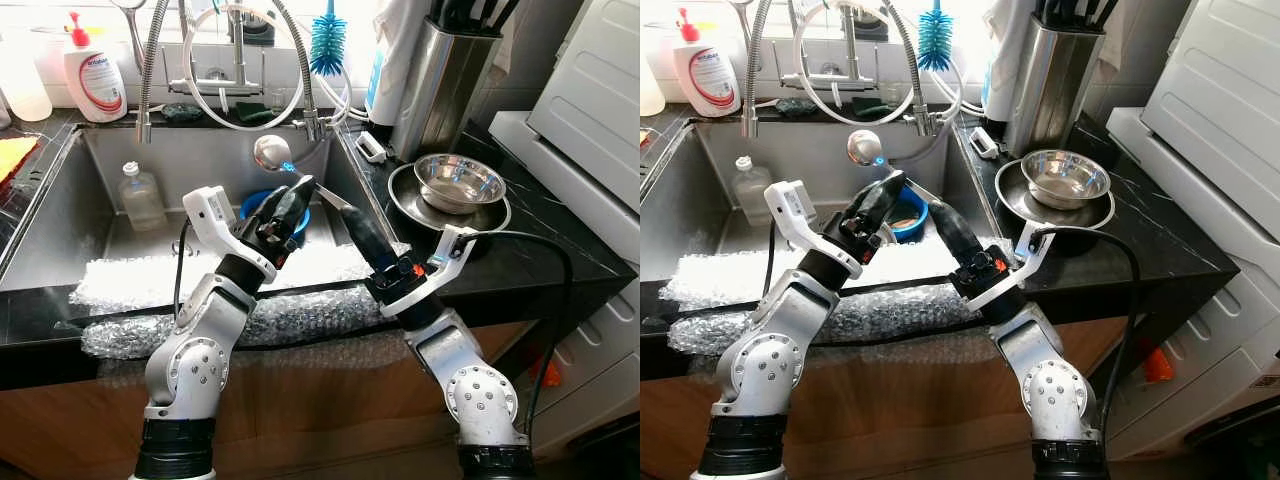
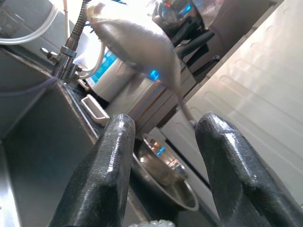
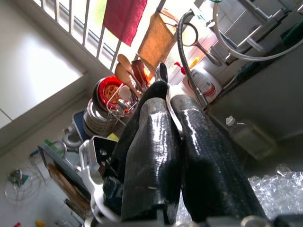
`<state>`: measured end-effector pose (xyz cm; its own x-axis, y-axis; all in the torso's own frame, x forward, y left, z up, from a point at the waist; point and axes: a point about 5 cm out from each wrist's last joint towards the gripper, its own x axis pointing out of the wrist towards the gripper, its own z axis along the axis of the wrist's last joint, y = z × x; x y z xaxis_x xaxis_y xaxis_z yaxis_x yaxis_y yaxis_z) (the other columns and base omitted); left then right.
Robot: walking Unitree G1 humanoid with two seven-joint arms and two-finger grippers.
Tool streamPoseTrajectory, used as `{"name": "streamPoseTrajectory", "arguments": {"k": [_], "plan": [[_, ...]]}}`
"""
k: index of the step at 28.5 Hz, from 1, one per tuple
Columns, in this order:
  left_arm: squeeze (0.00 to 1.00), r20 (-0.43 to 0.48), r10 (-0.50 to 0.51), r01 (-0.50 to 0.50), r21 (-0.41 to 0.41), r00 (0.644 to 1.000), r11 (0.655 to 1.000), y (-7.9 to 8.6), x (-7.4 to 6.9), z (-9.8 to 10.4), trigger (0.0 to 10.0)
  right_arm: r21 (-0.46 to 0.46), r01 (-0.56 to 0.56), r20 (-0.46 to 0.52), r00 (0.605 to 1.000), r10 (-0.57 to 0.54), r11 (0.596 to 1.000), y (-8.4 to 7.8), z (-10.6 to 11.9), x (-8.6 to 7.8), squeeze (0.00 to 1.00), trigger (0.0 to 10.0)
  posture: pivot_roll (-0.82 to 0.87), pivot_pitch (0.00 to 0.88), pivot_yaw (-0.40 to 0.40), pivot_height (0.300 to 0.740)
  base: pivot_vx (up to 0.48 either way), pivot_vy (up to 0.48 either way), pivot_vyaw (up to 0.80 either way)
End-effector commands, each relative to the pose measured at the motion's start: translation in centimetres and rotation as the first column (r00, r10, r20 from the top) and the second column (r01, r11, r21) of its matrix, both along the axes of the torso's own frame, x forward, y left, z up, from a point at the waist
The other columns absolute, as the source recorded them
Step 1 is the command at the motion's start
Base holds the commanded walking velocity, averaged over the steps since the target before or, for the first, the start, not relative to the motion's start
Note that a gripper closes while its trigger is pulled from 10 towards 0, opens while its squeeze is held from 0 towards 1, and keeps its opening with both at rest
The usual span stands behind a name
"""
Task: Kitchen organization
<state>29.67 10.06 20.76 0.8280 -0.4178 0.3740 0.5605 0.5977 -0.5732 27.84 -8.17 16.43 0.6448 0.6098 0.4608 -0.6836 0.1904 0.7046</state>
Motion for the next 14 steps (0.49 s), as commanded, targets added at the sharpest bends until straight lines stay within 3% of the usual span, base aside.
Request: {"name": "streamPoseTrajectory", "arguments": {"k": [1,13,14], "plan": [[0.0,0.052,-0.019,0.02,-0.01,0.998,1.0,-0.38,-0.27,1.14,10.0,-0.01,-0.057,-0.014,0.998,0.057,0.998,1.2,-0.67,-0.91,0.0,10.0,0.02,0.005,-0.115,0.74,0.0,0.0,0.0],[0.0,0.058,-0.01,0.012,-0.034,0.998,0.999,-0.23,-0.11,1.47,10.0,-0.031,-0.082,-0.008,0.997,0.082,0.996,1.36,-0.83,-1.16,0.0,10.0,0.02,0.003,-0.115,0.74,0.0,0.0,0.0],[0.0,0.057,-0.012,0.014,-0.036,0.998,0.999,-0.25,-0.12,1.46,9.4,-0.03,-0.082,-0.008,0.997,0.082,0.996,1.35,-0.84,-1.17,0.0,10.0,0.02,0.003,-0.115,0.74,0.0,0.0,0.0]]}}
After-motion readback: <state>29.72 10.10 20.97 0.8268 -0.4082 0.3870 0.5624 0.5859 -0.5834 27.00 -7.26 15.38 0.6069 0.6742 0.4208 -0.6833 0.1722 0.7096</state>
